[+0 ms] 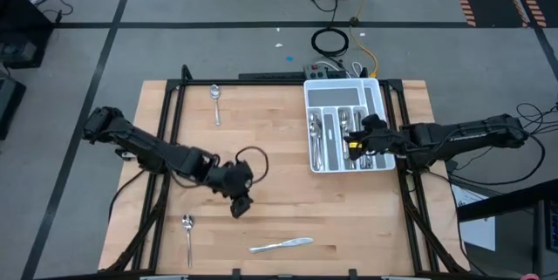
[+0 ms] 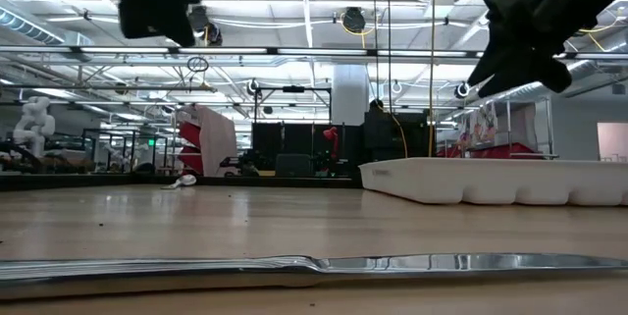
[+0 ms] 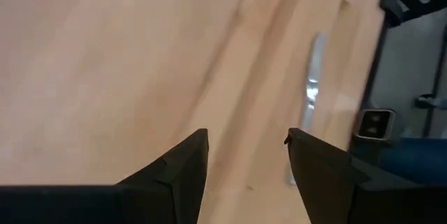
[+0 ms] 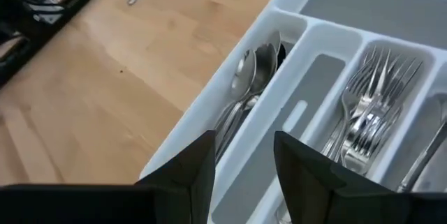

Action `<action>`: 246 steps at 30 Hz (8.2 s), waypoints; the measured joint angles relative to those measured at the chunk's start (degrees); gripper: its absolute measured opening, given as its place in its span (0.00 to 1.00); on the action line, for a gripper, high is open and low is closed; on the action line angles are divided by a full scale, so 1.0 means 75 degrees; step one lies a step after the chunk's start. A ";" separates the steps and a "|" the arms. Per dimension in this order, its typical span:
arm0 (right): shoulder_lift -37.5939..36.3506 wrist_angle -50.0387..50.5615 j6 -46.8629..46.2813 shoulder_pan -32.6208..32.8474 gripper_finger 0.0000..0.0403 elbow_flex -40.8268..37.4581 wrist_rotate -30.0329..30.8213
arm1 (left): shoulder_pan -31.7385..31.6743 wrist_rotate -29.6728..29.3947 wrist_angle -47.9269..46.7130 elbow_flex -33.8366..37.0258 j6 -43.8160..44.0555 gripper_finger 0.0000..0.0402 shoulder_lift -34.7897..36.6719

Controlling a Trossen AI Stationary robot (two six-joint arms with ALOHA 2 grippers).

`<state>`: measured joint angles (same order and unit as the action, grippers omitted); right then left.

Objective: Sort silverware
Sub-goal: Put the silver knife into the white silverware tray

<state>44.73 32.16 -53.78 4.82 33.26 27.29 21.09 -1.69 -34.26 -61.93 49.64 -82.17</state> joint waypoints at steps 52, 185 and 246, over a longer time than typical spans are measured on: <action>0.0639 -0.0096 0.1463 0.0175 0.34 -0.0003 -0.0504 | 0.2460 -0.0633 -0.0688 -0.3590 0.0933 0.52 -0.5030; 1.1911 0.1648 0.5583 0.0636 0.34 0.8723 -0.3948 | 0.2796 -0.2469 -0.7434 -0.3605 0.0872 0.02 -0.1087; 0.7607 0.7709 1.3948 -0.0972 0.00 0.6227 -0.0501 | 0.3058 -0.3664 -0.7431 -0.3599 0.0540 0.02 -0.1049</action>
<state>101.78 89.98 50.83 -2.47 79.96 23.53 44.03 -29.17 -90.00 -88.92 53.69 -90.04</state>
